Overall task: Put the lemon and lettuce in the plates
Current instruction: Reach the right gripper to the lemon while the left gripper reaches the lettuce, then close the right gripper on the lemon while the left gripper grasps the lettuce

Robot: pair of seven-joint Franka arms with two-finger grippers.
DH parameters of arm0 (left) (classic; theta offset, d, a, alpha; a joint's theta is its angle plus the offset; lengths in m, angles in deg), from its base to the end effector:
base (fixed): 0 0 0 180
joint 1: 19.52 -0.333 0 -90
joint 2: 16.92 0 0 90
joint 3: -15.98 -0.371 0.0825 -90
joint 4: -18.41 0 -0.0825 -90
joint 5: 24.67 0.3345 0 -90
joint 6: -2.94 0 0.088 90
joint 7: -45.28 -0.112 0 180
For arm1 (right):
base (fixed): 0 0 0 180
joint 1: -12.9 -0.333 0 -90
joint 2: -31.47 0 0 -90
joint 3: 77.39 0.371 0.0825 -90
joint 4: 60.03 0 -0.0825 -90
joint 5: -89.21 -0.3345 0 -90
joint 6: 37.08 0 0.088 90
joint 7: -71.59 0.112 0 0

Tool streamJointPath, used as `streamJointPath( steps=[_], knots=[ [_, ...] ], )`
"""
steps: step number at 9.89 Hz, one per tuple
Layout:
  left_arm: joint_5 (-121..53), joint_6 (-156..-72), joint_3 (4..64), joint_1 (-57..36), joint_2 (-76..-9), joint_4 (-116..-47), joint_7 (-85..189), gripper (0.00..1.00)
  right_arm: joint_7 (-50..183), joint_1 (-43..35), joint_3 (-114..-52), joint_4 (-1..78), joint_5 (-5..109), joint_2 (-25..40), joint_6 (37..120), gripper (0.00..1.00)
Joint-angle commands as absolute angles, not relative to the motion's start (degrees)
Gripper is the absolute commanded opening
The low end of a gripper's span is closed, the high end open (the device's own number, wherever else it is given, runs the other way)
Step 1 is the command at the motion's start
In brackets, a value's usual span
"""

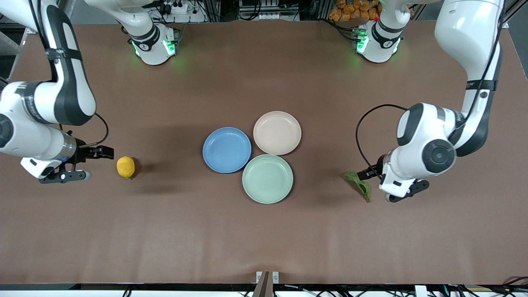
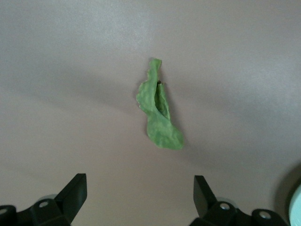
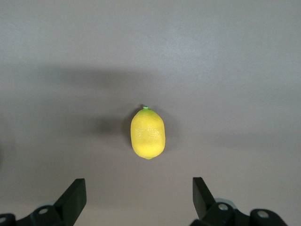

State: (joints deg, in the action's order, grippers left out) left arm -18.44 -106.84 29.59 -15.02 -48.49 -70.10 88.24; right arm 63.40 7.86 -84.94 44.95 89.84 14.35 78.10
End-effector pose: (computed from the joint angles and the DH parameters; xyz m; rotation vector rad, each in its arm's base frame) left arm 0.6396 -0.1692 0.3910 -3.0077 -0.6289 0.2378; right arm 0.5886 -0.0191 0.4350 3.0939 0.1671 -0.1897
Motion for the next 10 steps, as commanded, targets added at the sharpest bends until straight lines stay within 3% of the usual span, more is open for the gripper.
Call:
streamJointPath(
  steps=[1,7,10],
  knots=[
    [-15.5,-108.8,29.6,-13.9,-50.0,-70.0,94.0,1.0,63.8,8.3,-84.7,50.4,90.1,14.9,85.1,1.0],
    [-15.5,-115.4,29.5,-14.4,-52.2,-71.7,98.6,1.0,63.8,8.8,-84.6,53.4,90.1,7.8,95.4,1.0],
    [-15.5,-120.2,29.3,-15.1,-52.5,-74.6,98.6,1.0,63.8,8.9,-84.6,53.9,90.0,6.5,96.6,1.0]
  ],
)
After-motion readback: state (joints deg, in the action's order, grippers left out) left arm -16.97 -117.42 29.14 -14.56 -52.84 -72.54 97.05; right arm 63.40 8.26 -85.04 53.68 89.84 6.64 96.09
